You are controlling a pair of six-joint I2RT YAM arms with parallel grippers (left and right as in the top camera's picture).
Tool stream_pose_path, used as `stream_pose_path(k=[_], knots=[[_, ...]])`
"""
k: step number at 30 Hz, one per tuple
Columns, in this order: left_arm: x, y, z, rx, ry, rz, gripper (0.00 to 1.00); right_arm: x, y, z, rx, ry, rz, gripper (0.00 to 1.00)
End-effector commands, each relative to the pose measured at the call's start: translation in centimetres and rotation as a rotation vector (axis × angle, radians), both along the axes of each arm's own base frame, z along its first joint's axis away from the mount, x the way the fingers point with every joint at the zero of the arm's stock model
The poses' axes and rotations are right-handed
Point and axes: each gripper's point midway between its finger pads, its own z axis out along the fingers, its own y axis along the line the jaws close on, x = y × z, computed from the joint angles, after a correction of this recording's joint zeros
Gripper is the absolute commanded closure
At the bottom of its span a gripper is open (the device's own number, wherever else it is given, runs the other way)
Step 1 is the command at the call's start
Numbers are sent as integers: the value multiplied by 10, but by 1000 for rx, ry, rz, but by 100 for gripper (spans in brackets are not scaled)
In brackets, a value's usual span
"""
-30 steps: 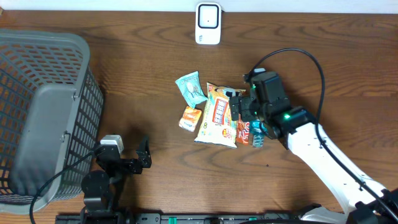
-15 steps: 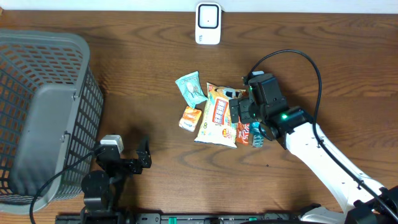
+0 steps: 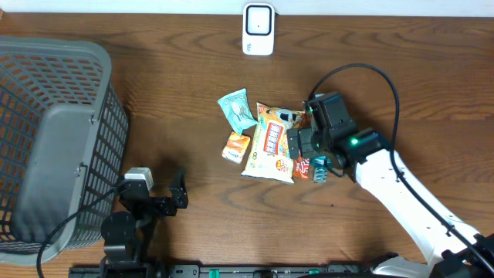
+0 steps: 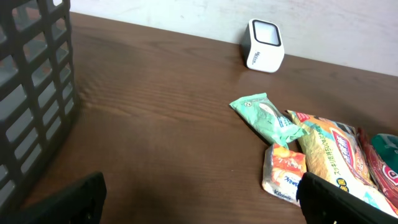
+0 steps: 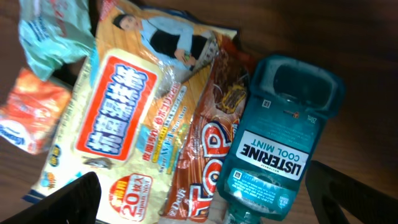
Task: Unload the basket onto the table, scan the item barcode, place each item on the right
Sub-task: 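Grasp the teal bottle cap with the right gripper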
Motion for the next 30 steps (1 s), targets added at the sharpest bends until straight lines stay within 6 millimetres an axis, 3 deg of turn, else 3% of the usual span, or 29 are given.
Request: stream_pose_path(k=[1, 10, 15, 20, 30], knots=[[-2, -2, -13, -16, 41, -10, 2, 13, 9, 14, 29, -17, -35, 1], [-2, -2, -13, -16, 41, -10, 2, 23, -15, -15, -67, 163, -271, 8], [-2, -2, -13, -16, 41, -10, 2, 25, -35, -26, -204, 219, -375, 11], [-2, -2, -13, -16, 41, -10, 2, 28, -42, -42, -253, 243, -444, 12], [-2, -2, -13, -16, 41, -10, 2, 28, -59, -91, -353, 315, -521, 14]])
